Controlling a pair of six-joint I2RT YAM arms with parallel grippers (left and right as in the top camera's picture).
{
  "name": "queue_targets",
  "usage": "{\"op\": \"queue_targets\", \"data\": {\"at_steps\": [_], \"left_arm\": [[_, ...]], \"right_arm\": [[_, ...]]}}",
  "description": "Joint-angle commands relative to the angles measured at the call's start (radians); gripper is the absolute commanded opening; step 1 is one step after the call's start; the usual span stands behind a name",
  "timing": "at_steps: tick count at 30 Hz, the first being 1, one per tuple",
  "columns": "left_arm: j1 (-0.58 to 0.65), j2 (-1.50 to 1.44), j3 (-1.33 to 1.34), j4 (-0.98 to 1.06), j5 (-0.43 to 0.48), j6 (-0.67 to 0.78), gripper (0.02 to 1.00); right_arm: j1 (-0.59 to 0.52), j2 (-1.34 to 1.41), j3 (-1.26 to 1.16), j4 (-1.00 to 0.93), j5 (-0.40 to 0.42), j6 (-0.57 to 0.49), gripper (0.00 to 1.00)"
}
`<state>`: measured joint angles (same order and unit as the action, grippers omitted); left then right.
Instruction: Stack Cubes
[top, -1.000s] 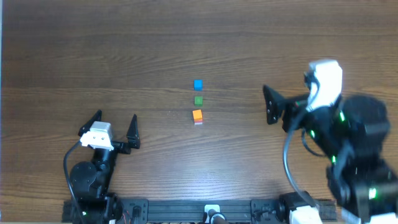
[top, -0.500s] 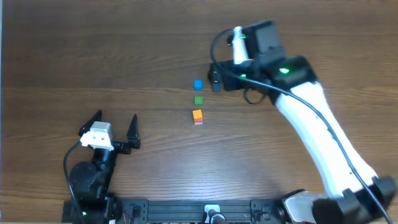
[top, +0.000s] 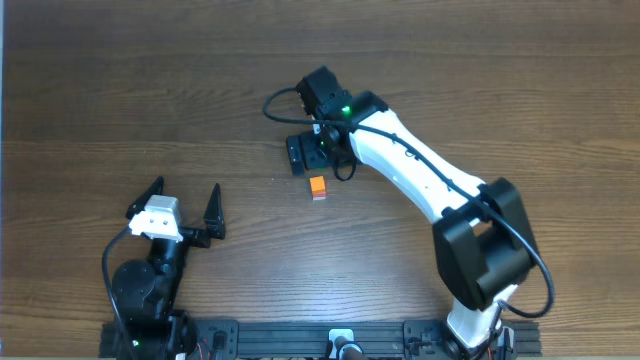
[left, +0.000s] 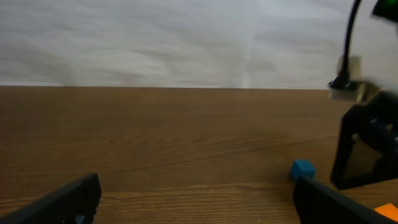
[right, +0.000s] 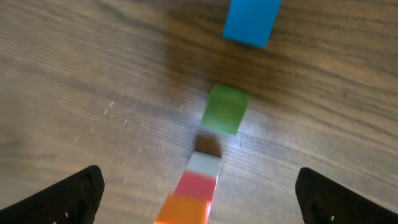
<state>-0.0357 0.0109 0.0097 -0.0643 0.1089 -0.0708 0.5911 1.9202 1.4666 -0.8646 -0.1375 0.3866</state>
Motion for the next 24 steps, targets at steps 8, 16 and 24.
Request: {"op": "queue_targets", "data": {"at_steps": [8, 16, 24], "left_arm": [[0.008, -0.004, -0.003, -0.004, 0.013, 0.011, 1.0], [0.008, -0.004, -0.003, -0.004, 0.013, 0.011, 1.0], [0.008, -0.004, -0.003, -0.004, 0.013, 0.011, 1.0]], "right_arm": [[0.017, 0.063, 0.04, 0.037, 0.126, 0.062, 0.993], [0.03, 0.063, 0.077, 0.032, 0.174, 0.069, 0.993], [0.022, 0.077, 0.079, 0.006, 0.176, 0.096, 0.991]]}}
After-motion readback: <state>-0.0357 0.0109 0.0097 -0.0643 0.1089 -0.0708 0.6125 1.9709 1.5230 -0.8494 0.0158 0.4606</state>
